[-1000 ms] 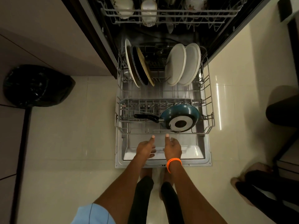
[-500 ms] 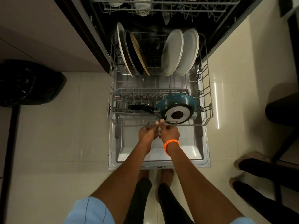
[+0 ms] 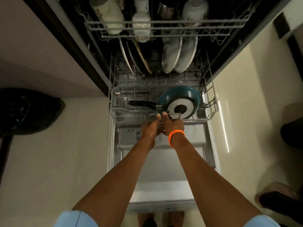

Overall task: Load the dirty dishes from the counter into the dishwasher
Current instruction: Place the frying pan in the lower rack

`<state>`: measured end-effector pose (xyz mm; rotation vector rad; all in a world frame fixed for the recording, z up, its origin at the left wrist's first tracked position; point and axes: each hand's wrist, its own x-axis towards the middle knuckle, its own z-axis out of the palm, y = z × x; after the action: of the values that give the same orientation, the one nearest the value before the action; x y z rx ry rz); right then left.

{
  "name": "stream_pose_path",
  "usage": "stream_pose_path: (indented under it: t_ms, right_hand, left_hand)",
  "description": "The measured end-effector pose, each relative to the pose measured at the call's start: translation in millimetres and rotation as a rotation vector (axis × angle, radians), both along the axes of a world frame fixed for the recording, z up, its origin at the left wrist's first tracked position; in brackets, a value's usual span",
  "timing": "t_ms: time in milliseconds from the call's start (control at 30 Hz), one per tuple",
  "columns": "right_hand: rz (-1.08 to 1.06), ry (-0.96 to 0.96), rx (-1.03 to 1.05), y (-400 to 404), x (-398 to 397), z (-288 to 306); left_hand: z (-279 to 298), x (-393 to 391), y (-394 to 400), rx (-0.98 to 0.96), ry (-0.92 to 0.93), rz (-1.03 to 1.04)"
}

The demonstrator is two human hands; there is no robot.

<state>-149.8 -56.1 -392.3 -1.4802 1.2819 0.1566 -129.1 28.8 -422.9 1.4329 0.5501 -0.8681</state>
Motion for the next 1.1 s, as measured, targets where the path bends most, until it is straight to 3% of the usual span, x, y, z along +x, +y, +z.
stream_pose_path:
  t_ms: [367,633,833,1100]
  right_hand:
    - [-0.079,-0.098,0.056,-37,112,-7]
    - [-0.094,-0.181,0.053,-62,177,-10]
    - [-0.071,-0.207,0.015,-81,212,-14]
    - [-0.078,-0.240,0.087,-77,205,-6]
  left_hand:
    - [-10,117,-34,0.001,-0.063,0.089]
    - [-7,172,-47,-0.135,-0.201,-0.011]
    - [0,191,-49,-0.249,-0.337,-0.138]
    - [1,188,-49,-0.210,-0.273,-0.112]
